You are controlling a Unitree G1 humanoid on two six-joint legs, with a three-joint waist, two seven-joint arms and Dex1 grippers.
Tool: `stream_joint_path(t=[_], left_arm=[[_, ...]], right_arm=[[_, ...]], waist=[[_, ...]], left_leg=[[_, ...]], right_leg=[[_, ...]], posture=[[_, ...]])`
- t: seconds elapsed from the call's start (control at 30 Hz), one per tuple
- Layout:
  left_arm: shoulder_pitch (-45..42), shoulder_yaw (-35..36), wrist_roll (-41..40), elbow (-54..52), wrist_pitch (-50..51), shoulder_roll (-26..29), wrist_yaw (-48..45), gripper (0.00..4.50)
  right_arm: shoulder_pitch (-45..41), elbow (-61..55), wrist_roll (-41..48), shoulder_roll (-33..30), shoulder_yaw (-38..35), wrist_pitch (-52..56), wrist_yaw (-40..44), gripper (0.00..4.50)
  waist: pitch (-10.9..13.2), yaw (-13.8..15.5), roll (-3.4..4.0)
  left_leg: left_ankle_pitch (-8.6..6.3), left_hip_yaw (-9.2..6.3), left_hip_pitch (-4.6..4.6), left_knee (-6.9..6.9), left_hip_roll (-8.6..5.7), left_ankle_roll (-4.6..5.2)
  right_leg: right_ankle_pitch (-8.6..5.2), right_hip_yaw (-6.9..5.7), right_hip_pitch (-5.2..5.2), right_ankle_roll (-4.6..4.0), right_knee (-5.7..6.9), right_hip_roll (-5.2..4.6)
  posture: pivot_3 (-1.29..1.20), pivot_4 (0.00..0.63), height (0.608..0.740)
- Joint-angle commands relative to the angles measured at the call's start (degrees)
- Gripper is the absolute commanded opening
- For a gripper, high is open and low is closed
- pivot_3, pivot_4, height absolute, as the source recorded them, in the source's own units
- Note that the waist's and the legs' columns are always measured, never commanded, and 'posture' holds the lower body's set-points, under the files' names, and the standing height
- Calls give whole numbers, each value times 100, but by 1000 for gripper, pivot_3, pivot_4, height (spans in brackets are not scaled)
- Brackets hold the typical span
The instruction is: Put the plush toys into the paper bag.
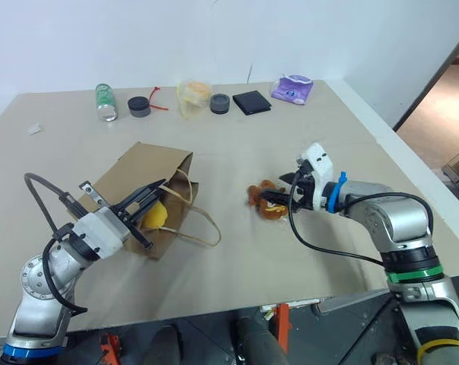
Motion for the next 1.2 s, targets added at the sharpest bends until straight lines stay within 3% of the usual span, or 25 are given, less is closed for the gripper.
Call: stream_joint_path(t=[0.03,0.1,0.37,0.4,0.57,0.7,1.0,1.2], left_arm=[[-76,143,-114,-37,-76,68,-10,0],[-79,146,-115,-33,-81,71,-14,0],[-72,182,-125,-18,-90,67,-41,0],[-75,183,-122,-18,-94,61,-44,0],[-88,178,-109,-13,-113,22,-48,0],[-127,156,-108,16,-134,6,-58,0],[-172,83,-67,40,-193,-31,-76,0],[-112,8,-25,-21,-181,-43,-84,0]], right_arm=[[58,-119,-30,-44,206,487,51,4065],[64,-172,27,34,196,635,33,3696],[2,-256,387,319,-184,766,156,200],[7,-324,511,349,-256,829,218,22],[-87,-530,1371,994,-873,1268,176,22],[-312,-476,1766,1822,-1041,1639,-314,22],[-566,152,1612,3319,-455,1400,-821,22],[-1140,1387,1207,4119,-333,645,-1016,22]], waist=[[0,0,0],[-1,2,-1],[-3,2,-4],[-2,1,-3],[-1,-1,-2],[-1,-1,-2],[-1,-7,-1],[-1,-17,0]], left_leg=[[0,0,1,0,0,0],[0,-1,3,0,0,0],[0,0,4,14,-2,0],[0,0,4,14,-2,0],[0,-1,2,9,1,0],[0,-3,-1,6,4,0],[0,-6,-4,7,10,0],[0,-6,-3,7,16,1]], right_leg=[[0,0,0,0,0,0],[0,0,3,0,0,0],[2,0,9,3,0,-2],[2,0,9,3,0,-2],[3,1,5,4,1,3],[3,0,4,4,1,6],[5,0,3,4,1,12],[9,0,1,-1,1,21]], posture=[[0,150,740],[0,150,740],[0,150,740],[0,150,740],[0,150,740],[0,150,740],[0,150,740],[0,150,740]])
